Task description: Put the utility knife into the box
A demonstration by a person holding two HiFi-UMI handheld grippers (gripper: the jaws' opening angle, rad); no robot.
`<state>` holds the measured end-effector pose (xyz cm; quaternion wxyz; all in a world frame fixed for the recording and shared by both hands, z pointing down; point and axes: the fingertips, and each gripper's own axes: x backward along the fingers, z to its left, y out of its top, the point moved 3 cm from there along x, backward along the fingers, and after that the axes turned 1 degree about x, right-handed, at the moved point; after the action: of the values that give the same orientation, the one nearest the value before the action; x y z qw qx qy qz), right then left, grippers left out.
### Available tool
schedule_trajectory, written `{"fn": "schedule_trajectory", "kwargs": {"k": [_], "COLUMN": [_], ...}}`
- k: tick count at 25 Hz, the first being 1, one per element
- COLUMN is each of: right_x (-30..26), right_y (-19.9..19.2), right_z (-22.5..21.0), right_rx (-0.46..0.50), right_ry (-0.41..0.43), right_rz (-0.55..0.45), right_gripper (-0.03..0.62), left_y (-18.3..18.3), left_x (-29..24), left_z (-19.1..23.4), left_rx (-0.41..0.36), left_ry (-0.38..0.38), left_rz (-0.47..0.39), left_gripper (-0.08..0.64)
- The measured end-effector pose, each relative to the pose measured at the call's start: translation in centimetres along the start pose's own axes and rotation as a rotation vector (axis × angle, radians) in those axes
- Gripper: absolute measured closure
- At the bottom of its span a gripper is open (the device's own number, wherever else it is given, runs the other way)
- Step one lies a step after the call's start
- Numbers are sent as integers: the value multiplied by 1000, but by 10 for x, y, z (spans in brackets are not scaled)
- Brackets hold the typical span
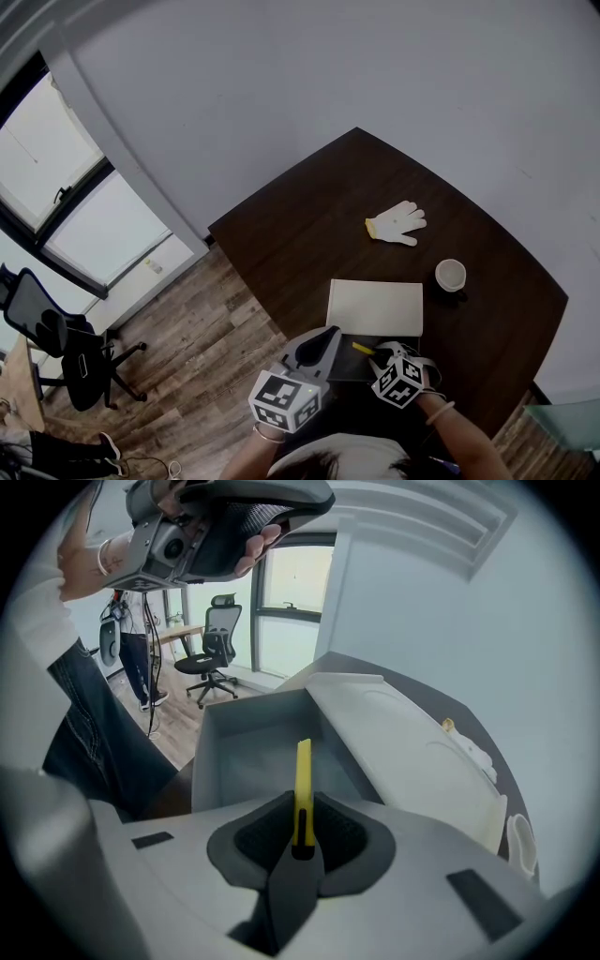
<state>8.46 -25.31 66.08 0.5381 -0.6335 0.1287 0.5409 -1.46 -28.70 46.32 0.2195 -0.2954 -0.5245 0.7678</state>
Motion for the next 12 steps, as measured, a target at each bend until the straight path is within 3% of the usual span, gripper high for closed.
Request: {"fn": "schedule_trajectory", "kwargs": {"k": [12], "right_x": [-16], "right_y": [-2], "right_z": [-3], "right_rx": [6], "right_ry": [52], "right_rz": [52], "right_gripper": [522], "left_y": [-6], "left_x": [-10], "left_z": [11], "left_rx": [19], "left_ry": [3], "left_rz": [23], "left_gripper": [543]}}
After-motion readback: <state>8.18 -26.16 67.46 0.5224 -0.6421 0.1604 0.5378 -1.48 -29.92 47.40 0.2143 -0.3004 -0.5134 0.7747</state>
